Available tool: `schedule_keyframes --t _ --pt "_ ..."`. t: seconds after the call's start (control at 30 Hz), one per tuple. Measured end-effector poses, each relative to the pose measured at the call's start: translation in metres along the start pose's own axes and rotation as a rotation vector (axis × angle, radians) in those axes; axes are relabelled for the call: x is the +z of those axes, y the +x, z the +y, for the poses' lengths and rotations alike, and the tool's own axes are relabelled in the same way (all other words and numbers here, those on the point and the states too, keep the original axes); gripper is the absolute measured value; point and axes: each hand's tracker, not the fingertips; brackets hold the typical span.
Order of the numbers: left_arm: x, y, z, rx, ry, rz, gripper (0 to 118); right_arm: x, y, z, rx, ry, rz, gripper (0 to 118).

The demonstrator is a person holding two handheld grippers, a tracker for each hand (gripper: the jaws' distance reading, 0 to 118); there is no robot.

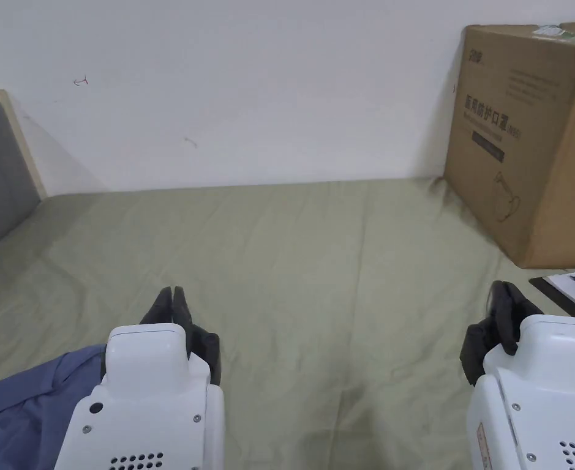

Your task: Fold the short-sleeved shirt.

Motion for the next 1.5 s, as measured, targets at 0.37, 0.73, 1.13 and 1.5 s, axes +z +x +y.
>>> schedule_keyframes --t 0.37,0.73,1.13,1.5 --pt "-0.004 -0.006 0.001 0.033 -0.027 0.016 0 0.001 -0.009 0.000 0.059 -0.008 0.039 0" --pt "0.015 -0.085 0.019 0.034 -0.044 0.270 0 -0.013 -0.091 0.016 0.035 -0.014 0.374 0" --pt "0.035 -0.163 0.002 0.073 -0.174 0.458 0 0.006 -0.193 0.008 0.080 -0.038 0.666 0" --pt "-0.049 -0.185 -0.108 0.156 -0.670 0.269 0 -0.010 -0.207 -0.018 0.133 -0.167 0.661 0"
